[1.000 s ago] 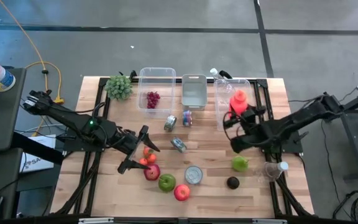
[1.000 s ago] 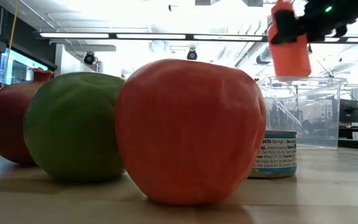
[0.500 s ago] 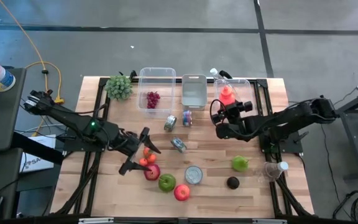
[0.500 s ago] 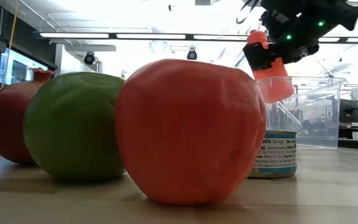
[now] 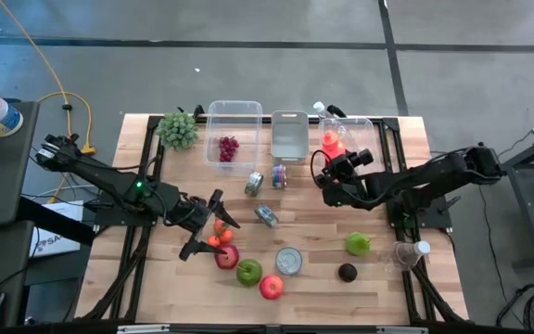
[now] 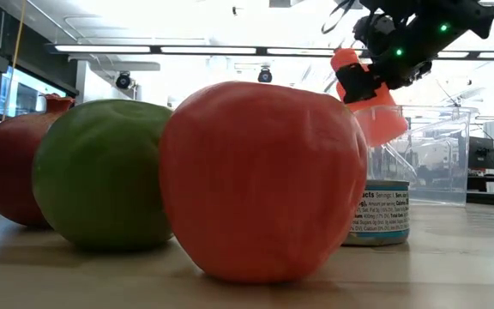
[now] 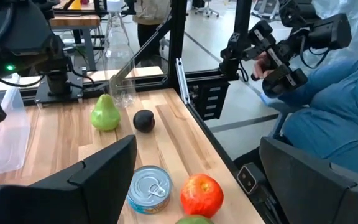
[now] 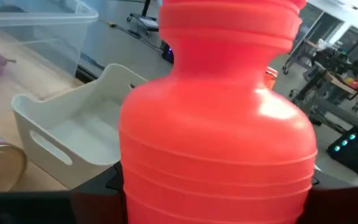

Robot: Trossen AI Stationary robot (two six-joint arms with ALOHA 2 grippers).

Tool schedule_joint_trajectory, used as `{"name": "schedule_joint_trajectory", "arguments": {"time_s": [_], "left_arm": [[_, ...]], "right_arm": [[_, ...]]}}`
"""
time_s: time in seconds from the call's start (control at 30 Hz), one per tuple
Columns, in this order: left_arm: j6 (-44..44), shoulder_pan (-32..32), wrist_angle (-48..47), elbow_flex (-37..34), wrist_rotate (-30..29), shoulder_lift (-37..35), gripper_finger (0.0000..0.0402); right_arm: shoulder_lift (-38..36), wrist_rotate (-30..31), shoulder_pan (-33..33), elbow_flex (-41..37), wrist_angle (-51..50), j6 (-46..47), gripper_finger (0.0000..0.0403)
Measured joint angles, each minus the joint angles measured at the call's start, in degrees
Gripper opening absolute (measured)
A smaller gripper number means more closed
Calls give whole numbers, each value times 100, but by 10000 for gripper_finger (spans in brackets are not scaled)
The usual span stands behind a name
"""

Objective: Pick & Place Food Item
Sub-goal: Put the orange water bottle into the right transparent bin

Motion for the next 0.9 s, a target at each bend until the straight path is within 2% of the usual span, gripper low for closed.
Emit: {"name": "schedule_joint_trajectory", "arguments": {"time_s": [0.13,0.23,0.5,0.67,0.8,0.9], "left_arm": [[-2,0,-5,0,0,0,331],[-4,0,-4,0,0,0,331],[-13,0,-6,0,-14,0,331],[-15,0,-13,0,-78,0,331],[19,0,-13,0,-90,-1,331],[24,0,-26,0,-92,-2,331]], "right_arm": [[0,-303,-188,0,17,-21,218],[0,-752,-396,0,20,-172,233],[-4,-1646,-837,2,349,-163,338],[-2,-1695,-873,3,476,-307,377],[-2,-1649,-836,2,485,-317,386],[-31,-1299,-682,2,479,-471,386]]}}
